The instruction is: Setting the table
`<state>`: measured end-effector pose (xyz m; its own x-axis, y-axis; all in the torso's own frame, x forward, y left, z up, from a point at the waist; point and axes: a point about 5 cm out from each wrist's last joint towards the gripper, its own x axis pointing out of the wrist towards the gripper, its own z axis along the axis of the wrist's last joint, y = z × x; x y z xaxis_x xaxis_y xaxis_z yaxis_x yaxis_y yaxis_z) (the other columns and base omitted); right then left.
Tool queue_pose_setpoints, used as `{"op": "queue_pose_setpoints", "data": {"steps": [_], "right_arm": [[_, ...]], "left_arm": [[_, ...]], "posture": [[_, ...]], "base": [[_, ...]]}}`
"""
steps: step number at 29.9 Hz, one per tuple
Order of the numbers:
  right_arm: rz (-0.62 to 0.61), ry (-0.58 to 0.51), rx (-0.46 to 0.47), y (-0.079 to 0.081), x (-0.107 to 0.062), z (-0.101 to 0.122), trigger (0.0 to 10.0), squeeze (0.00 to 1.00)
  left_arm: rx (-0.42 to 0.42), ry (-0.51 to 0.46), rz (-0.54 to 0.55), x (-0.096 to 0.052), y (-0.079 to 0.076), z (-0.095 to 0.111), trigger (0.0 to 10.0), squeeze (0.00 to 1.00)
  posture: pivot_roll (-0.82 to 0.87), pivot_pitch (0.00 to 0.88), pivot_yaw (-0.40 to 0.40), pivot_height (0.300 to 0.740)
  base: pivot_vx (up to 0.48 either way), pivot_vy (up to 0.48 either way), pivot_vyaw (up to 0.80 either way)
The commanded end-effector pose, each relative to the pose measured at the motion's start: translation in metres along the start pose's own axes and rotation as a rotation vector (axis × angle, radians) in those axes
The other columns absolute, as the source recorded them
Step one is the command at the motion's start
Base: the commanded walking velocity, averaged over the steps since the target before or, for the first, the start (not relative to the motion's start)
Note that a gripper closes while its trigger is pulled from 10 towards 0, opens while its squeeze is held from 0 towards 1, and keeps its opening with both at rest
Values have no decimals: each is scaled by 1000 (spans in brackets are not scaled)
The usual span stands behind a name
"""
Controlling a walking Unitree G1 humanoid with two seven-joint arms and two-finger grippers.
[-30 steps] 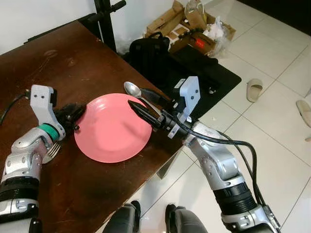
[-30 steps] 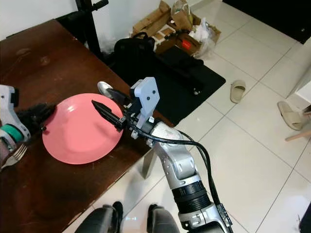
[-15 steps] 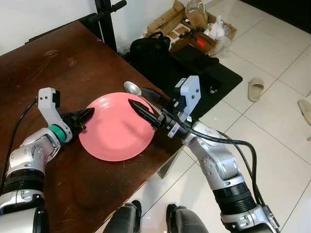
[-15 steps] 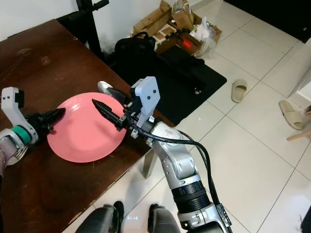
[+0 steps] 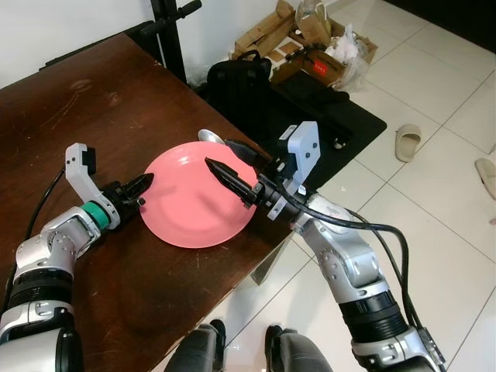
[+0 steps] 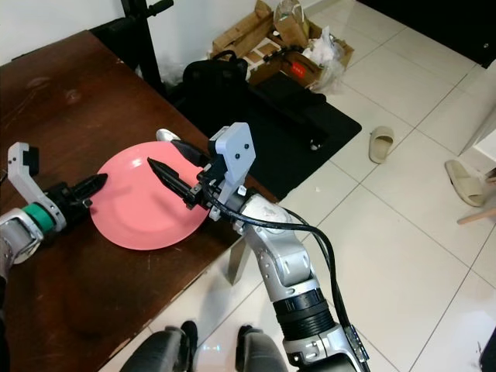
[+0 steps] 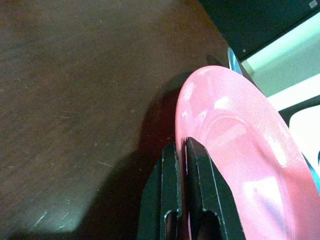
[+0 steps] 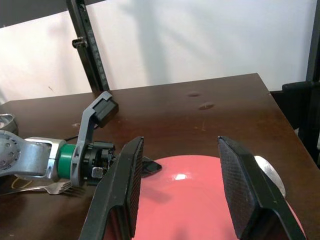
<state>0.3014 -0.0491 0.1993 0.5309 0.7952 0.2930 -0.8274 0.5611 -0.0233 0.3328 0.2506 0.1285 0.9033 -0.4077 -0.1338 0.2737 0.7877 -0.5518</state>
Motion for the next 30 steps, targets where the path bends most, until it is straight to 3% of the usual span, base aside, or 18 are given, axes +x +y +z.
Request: {"op": "queue_pose_setpoints", "data": {"steps": [1,7,8,9,12,15,18,20,23,26,30], "right_arm": [[-12,5,-6,-2,-3,-2,10000,0],[-19,4,-9,-2,-4,-3,10000,0],[-24,2,-11,-2,-4,-2,10000,0],[-29,-1,-13,-3,-4,-2,10000,0],[-44,-8,-17,-5,-5,0,10000,0],[-95,-41,-24,-12,-7,7,10000,0],[-104,-47,-24,-13,-8,9,10000,0],[-152,-89,-41,-22,-11,21,10000,0],[-183,-123,-48,-28,-13,30,10000,0],[-211,-204,-30,-34,-15,50,10000,0],[-220,-245,-5,-37,-16,58,10000,0]], "left_arm": [[-36,36,61,-7,11,-12,0,0],[-78,-102,36,-15,8,9,0,0],[-87,-157,13,-18,6,17,8824,0],[-89,-194,12,-19,4,22,10000,0],[-95,-269,13,-23,2,31,10000,0],[-112,-406,6,-32,-3,49,10000,0],[-107,-428,7,-34,-4,52,10000,0],[-109,-538,20,-40,-7,68,10000,0],[-111,-599,14,-44,-11,78,10000,0],[-82,-643,-45,-43,-28,89,10000,0],[-99,-683,-78,-44,-37,98,10000,0]], "posture": [[23,155,80,740],[21,151,80,740],[21,150,79,740],[22,150,79,740],[21,150,79,740],[19,153,76,740],[19,153,76,740],[17,159,66,740],[13,161,63,740],[7,161,64,740],[4,162,63,740]], "base": [[0,0,0],[0,0,0],[0,0,0],[0,0,0],[0,0,0],[0,0,0],[0,0,0],[0,0,0],[0,0,0],[0,0,0],[0,0,0]]}}
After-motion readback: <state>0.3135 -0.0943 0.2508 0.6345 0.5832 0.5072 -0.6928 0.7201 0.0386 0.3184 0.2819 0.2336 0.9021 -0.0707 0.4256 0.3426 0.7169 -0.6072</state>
